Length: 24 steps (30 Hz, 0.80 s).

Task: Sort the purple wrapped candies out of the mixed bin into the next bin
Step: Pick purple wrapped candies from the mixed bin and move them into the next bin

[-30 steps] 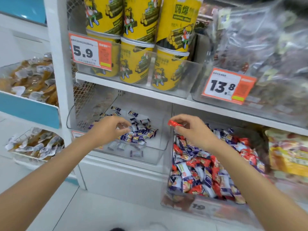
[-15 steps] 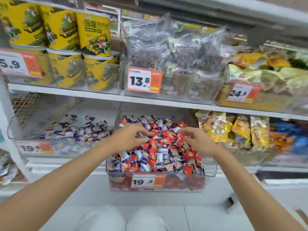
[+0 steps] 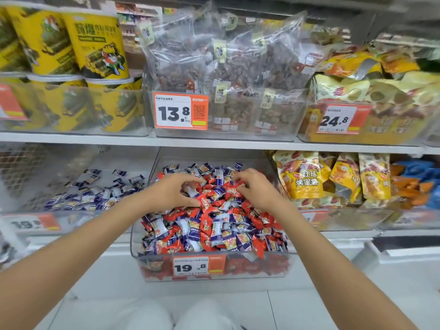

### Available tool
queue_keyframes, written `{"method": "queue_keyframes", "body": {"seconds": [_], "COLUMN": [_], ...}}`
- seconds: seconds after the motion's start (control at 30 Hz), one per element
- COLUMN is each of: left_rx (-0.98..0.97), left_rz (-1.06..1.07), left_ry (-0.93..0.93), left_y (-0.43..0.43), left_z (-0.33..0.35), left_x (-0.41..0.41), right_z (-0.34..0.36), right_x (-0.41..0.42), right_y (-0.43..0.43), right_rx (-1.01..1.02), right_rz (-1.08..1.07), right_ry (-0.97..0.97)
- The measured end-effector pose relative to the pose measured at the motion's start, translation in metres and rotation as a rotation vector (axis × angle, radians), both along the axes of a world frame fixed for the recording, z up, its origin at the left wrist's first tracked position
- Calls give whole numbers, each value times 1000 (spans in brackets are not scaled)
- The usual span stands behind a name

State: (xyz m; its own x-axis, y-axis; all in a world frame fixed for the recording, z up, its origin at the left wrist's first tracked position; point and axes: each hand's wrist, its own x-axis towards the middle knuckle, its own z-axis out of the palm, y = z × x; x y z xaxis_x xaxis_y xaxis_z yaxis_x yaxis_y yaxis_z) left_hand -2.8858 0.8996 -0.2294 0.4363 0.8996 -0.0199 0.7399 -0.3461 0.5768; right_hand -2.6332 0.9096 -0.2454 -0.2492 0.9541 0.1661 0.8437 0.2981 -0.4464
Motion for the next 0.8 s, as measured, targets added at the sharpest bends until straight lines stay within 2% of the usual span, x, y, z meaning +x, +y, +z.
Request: {"method": "queue_keyframes", "body": {"seconds": [0.1,0.2,0.27,0.3,0.37,0.43,0.53,0.7,0.8], "left_rx": [-43,-104,-68,-62,-113,-125,-30,49,91], "left_rz": [-16,-76,-95,-87,-62,-56,-6,60,107], "left_ry": [32,177,300,301,208,184,180,-35,-130], "left_y": [-1,-10,-14,-16,-19,-23,-26,-22,-21], "left_z": [2,-6,-15,-17,-17,-16,-19,-19,-19], "left_x": [-7,-3,2,4,8,12,14,1,-5], "right_z": [8,11,0,-6,-14,-15,-11,6,14], "right_x": [6,-1,-12,-17,-24,-26,-25,-9,3], "right_y": [-16,-41,-49,-49,-45,-39,-36,-40,-44], "right_rx": [32,-225,-342,-327,-273,-247,-202,-149,-145], "right_rz": [33,189,261,273,263,254,210,29,-57], "right_ry": [-4,42,-187,-306,-350,-277,-164,231,342]}}
